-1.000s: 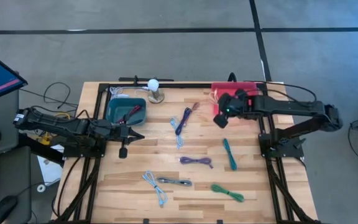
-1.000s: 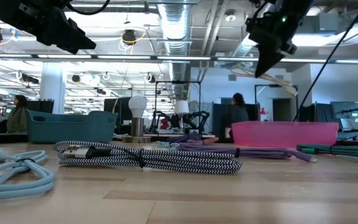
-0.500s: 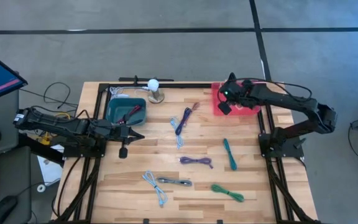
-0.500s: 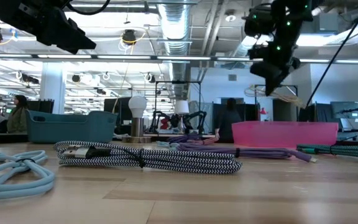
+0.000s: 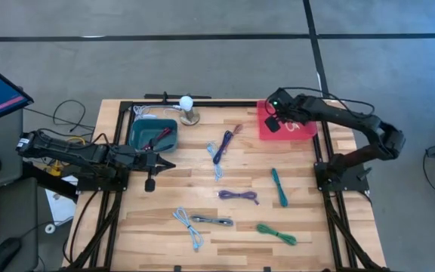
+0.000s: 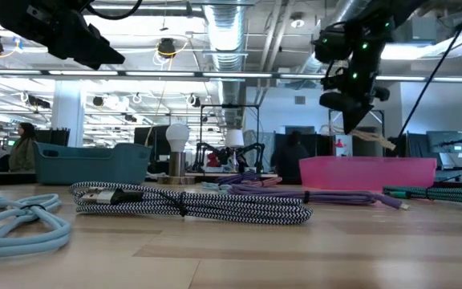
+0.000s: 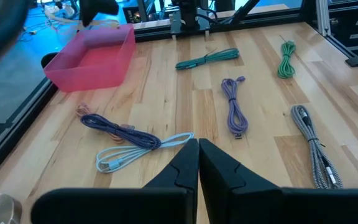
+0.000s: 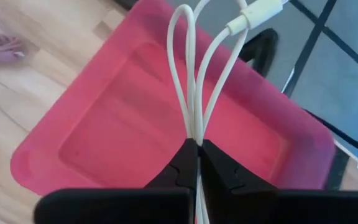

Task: Pick & Place USB Port
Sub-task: Put the plain white charger cable into the pink bin

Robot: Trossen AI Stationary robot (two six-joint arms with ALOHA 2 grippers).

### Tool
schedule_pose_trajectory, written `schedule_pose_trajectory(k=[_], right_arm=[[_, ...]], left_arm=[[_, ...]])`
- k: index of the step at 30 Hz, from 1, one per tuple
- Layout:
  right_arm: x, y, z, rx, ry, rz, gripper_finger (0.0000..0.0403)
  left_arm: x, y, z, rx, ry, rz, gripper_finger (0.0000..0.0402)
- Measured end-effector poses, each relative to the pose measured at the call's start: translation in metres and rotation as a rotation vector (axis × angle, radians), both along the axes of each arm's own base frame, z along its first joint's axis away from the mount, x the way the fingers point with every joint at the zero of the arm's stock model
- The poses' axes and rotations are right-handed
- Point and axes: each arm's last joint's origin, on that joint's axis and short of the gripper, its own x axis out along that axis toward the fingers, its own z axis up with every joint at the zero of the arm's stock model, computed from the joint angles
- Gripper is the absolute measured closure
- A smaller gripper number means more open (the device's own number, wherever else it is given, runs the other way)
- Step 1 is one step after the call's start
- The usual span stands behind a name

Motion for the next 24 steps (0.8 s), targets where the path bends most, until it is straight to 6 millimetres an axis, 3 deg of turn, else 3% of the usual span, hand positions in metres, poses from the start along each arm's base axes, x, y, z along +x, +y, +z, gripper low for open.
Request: schedule_pose_trajectory(k=[14,19,24], right_arm=[[0.029,-0.021,-0.07,0.124,0.153,0.003,0.0403],[0.033,-0.024,-0.084,0.147,0.178,0.004,0.0403],[0.034,-0.024,-0.086,0.144,0.174,0.004,0.0399]], left_arm=[[0.0,0.0,0.0,0.0,0.0,0.0,0.0389],[0.0,0.0,0.0,0.0,0.0,0.0,0.0389],[0.0,0.0,0.0,0.0,0.0,0.0,0.0389]])
